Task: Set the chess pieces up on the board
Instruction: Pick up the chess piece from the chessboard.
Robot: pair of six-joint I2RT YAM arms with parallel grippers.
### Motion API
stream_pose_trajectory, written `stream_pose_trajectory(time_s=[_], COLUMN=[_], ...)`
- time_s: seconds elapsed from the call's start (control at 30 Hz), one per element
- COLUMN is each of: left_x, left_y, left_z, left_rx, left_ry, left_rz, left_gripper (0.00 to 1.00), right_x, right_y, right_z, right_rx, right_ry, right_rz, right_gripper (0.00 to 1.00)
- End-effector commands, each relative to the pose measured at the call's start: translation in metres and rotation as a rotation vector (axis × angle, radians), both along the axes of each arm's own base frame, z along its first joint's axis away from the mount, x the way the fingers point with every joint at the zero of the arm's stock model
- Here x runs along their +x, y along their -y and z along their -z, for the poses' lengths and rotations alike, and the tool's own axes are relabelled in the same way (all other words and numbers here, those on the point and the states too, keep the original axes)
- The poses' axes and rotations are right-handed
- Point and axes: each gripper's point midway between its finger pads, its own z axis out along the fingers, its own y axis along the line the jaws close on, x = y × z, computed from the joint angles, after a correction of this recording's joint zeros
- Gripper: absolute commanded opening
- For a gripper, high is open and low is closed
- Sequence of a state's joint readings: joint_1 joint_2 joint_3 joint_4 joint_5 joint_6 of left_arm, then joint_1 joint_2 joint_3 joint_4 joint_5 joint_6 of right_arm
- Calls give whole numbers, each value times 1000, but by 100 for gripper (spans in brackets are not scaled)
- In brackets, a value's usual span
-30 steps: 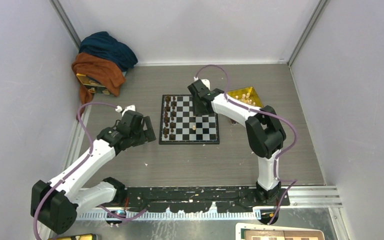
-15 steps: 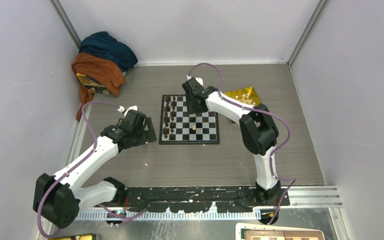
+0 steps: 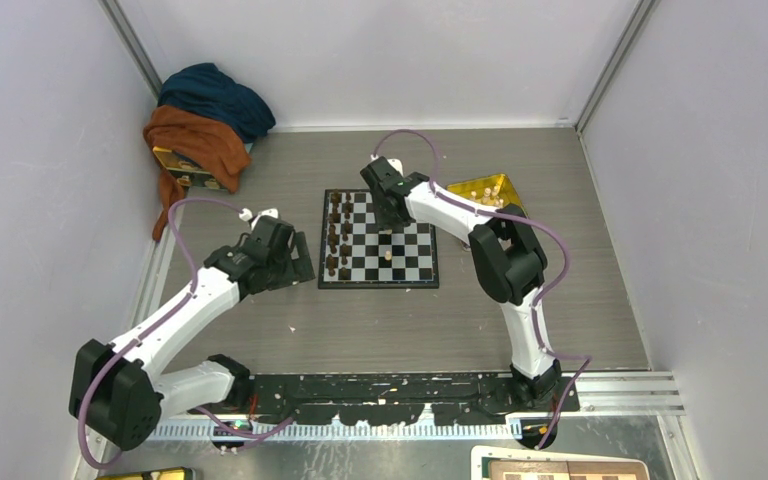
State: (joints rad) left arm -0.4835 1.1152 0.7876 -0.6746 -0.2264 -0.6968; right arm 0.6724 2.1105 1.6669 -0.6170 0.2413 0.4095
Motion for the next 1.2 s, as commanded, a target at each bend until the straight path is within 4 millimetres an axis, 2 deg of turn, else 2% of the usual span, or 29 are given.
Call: stream_pose_trajectory(time_s=[0.0,0.33,0.53,0.83,1.03,1.17], left_x=[15,16,17,18,19,19], left_y=[3,2,2,3,3,3], left_z=[-17,-13,-11,-10,-10,-10], left_rx=[-2,7,12,16,22,27], left_ry=[61,51,49,42,42,40], left_rz=[3,2,1,8,15,18], left_gripper=[95,95,95,95,95,95], right_x=[12,14,20,46,73,89], right_y=[-10,-8,-6,6,31,46], right_z=[-17,-15,-30,-55,-53,-43], right_rx=[22,11,6,6,-14,-28], right_ry=[46,41,81,147,156,139], right_rz=[-12,-8,0,53,120,154], right_gripper=[35,13,1,1,1,1])
